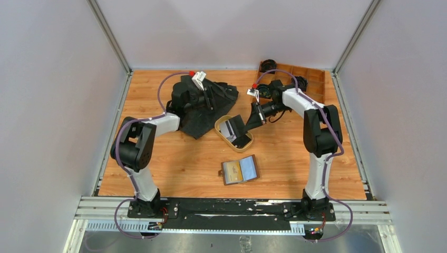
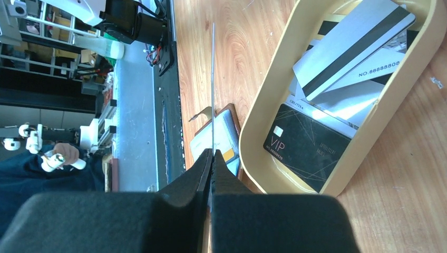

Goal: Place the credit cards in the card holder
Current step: Pick up the credit card from the storage box.

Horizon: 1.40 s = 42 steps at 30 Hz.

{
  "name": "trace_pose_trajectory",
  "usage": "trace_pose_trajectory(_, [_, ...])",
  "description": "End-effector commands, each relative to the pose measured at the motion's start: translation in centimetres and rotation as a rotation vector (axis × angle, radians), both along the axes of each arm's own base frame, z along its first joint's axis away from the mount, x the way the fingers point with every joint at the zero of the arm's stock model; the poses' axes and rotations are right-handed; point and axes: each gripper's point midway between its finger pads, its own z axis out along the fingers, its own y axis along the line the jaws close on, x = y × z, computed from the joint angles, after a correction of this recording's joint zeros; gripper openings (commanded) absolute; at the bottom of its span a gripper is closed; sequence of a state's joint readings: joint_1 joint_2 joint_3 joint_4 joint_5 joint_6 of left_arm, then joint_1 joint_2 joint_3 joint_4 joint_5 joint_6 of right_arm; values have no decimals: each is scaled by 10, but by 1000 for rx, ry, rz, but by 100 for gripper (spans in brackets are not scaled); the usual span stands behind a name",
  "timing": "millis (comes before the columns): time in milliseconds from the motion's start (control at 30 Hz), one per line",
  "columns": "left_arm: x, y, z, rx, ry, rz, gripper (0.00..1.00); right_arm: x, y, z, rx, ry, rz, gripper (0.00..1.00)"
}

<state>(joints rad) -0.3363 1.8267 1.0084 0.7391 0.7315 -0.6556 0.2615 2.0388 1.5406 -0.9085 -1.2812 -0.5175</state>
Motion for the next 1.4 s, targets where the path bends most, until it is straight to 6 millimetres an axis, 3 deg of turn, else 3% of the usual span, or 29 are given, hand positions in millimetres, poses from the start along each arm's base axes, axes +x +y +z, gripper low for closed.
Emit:
trace_pose_trajectory(0, [-2, 21, 20, 35, -58, 70, 69, -9, -9, 6, -7, -31, 10, 0])
trace_pose_trajectory(200, [-15, 48, 47, 44, -121, 156, 78, -15, -13, 10, -19, -62, 16, 0])
trace_pose_trajectory(267, [-20, 58, 53, 48, -135, 184, 84, -17, -14, 12, -25, -76, 18, 0])
trace_pose_trajectory(333, [-27, 68, 60, 44, -147, 212, 99, -20, -15, 13, -28, -85, 20, 0])
trace_pose_trajectory(633, [-75, 104, 90, 41, -232, 317, 100, -38, -24, 24, -36, -182, 42, 0])
trace_pose_trajectory(800, [-107, 117, 92, -13, -232, 360, 100, -55, -28, 33, -13, -254, 62, 0])
trace_pose_trajectory(1000, [-147, 119, 88, -110, -186, 333, 100, -69, -32, 39, 0, -307, 75, 0])
trace_pose_trajectory(1267, [-198, 107, 67, -186, -134, 211, 97, -83, -34, 39, 24, -313, 81, 0])
trace_pose_trajectory(1367, [-214, 93, 60, -193, -142, 166, 97, -85, -34, 37, 27, -301, 84, 0])
